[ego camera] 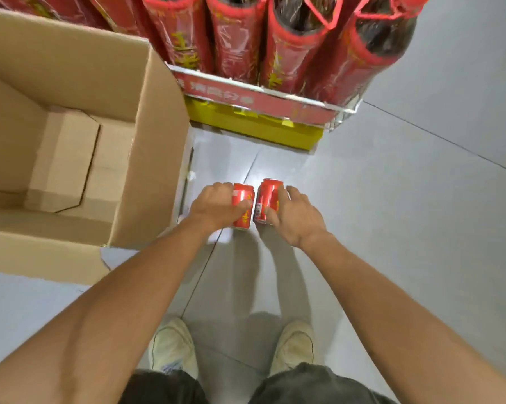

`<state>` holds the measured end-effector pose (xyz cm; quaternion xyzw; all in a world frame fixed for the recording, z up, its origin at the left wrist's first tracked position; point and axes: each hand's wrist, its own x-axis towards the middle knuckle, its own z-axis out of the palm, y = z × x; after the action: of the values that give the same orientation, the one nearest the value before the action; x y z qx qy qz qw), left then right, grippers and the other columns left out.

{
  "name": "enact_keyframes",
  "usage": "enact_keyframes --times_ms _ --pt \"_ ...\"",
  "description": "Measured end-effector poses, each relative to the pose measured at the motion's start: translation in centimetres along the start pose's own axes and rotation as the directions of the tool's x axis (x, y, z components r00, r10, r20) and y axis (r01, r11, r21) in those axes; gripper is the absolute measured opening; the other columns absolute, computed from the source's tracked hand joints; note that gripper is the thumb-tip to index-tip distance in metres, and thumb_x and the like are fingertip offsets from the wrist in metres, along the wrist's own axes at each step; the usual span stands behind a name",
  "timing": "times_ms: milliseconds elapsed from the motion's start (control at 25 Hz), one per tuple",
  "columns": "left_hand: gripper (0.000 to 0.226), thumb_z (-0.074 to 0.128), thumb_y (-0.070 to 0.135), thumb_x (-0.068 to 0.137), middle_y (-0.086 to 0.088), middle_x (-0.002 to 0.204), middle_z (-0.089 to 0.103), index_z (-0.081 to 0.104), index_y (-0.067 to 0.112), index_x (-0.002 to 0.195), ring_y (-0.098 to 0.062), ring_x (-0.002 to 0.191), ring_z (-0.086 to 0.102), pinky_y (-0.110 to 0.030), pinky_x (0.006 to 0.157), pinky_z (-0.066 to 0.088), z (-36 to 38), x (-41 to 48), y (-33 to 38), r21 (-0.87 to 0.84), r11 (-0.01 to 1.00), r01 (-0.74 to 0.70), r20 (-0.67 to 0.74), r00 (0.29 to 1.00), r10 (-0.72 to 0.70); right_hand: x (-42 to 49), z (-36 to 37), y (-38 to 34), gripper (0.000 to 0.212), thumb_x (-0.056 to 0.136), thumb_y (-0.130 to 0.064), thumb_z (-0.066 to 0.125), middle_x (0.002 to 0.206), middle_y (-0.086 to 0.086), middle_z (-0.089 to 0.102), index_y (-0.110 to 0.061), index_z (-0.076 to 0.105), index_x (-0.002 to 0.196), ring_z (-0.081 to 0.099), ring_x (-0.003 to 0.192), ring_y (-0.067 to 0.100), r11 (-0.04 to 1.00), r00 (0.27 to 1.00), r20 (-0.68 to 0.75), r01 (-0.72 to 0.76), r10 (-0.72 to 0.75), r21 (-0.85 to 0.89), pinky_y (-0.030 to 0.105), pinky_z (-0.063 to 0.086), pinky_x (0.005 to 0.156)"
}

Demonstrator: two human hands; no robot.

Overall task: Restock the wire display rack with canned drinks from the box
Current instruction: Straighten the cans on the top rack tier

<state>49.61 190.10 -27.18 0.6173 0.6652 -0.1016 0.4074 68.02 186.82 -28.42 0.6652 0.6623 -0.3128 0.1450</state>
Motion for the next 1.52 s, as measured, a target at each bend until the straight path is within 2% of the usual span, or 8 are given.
enact_keyframes --times_ms 160,360,560,720,1000,1160,1360,1520 --pt "0.050 0.067 0.059 0.082 -0.011 0.100 0.067 0.065 0.011 0.096 -0.033 0.099 0.065 -0.037 0.078 0.051 5.7 6.6 -3.0 -0.066 0.997 0.035 -0.093 0.995 -0.041 5.3 5.1 1.9 0.065 0.102 -0.048 0.051 0.144 0.013 0.049 -0.014 0.030 0.154 0.054 0.123 0.036 0.995 0.992 -0.122 -0.012 0.024 0.099 0.046 0.048 0.089" --pt "0.053 0.077 0.054 0.074 -0.009 0.098 0.069 0.068 0.009 0.100 -0.027 0.092 0.066 -0.041 0.083 0.057 8.4 9.9 -2.7 -0.258 0.966 -0.014 -0.237 0.970 -0.050 8.3 9.0 1.6 0.067 0.095 -0.047 0.058 0.132 0.011 0.056 -0.021 0.034 0.152 0.058 0.115 0.032 0.881 0.936 -0.326 0.039 0.133 0.471 0.042 0.048 0.090" --pt "0.049 0.084 0.046 0.072 -0.004 0.101 0.072 0.070 0.014 0.106 -0.024 0.095 0.070 -0.039 0.087 0.058 4.7 6.2 -0.9 -0.442 0.897 -0.021 -0.244 0.965 -0.097 4.7 5.0 0.5 0.052 0.091 -0.037 0.066 0.112 -0.002 0.061 -0.026 0.047 0.138 0.058 0.104 0.021 0.790 0.925 -0.351 0.109 0.141 0.604 0.034 0.046 0.086" --pt "0.047 0.086 0.044 0.066 0.002 0.094 0.073 0.072 0.019 0.103 -0.016 0.086 0.070 -0.035 0.082 0.059 -7.1 -5.2 4.8 -0.536 0.832 -0.142 -0.321 0.946 -0.045 -5.3 -8.1 -3.2 0.066 0.088 -0.042 0.070 0.128 -0.003 0.063 -0.031 0.042 0.147 0.061 0.113 0.019 0.762 0.901 -0.407 0.160 0.146 0.627 0.042 0.053 0.099" --pt "0.046 0.084 0.054 0.054 0.011 0.086 0.075 0.069 0.032 0.091 -0.007 0.080 0.072 -0.038 0.081 0.060 -38.0 -29.4 17.4 -0.535 0.758 -0.373 -0.533 0.845 0.040 -27.0 -42.0 -15.1 0.077 0.088 -0.041 0.075 0.146 -0.008 0.052 -0.034 0.037 0.154 0.052 0.131 0.010 0.774 0.800 -0.592 0.313 0.097 0.550 0.039 0.047 0.111" --pt "0.064 0.087 0.059 0.053 0.009 0.094 0.076 0.071 0.027 0.107 -0.007 0.087 0.073 -0.040 0.085 0.061 -56.7 -41.3 24.4 -0.471 0.735 -0.488 -0.626 0.772 0.111 -37.6 -61.4 -22.5 0.077 0.085 -0.041 0.077 0.145 -0.008 0.054 -0.028 0.041 0.153 0.054 0.130 0.008 0.765 0.669 -0.742 0.454 0.046 0.456 0.038 0.046 0.111" --pt "0.061 0.090 0.054 0.061 0.013 0.102 0.072 0.071 0.026 0.112 -0.009 0.097 0.067 -0.032 0.094 0.054 -72.1 -50.0 31.3 -0.272 0.716 -0.643 -0.783 0.581 0.223 -43.9 -76.7 -28.0 0.073 0.083 -0.043 0.076 0.141 -0.014 0.056 -0.031 0.045 0.147 0.056 0.127 0.006 0.713 0.488 -0.872 0.600 0.032 0.363 0.038 0.050 0.107" --pt "0.042 0.092 0.046 0.064 0.020 0.085 0.069 0.070 0.028 0.096 0.009 0.081 0.063 -0.015 0.073 0.049 -79.2 -51.4 35.0 -0.150 0.686 -0.712 -0.816 0.481 0.320 -43.9 -84.1 -29.6 0.072 0.081 -0.041 0.079 0.136 -0.009 0.059 -0.030 0.045 0.144 0.059 0.123 0.010 0.708 0.357 -0.932 0.643 0.061 0.292 0.038 0.052 0.103"
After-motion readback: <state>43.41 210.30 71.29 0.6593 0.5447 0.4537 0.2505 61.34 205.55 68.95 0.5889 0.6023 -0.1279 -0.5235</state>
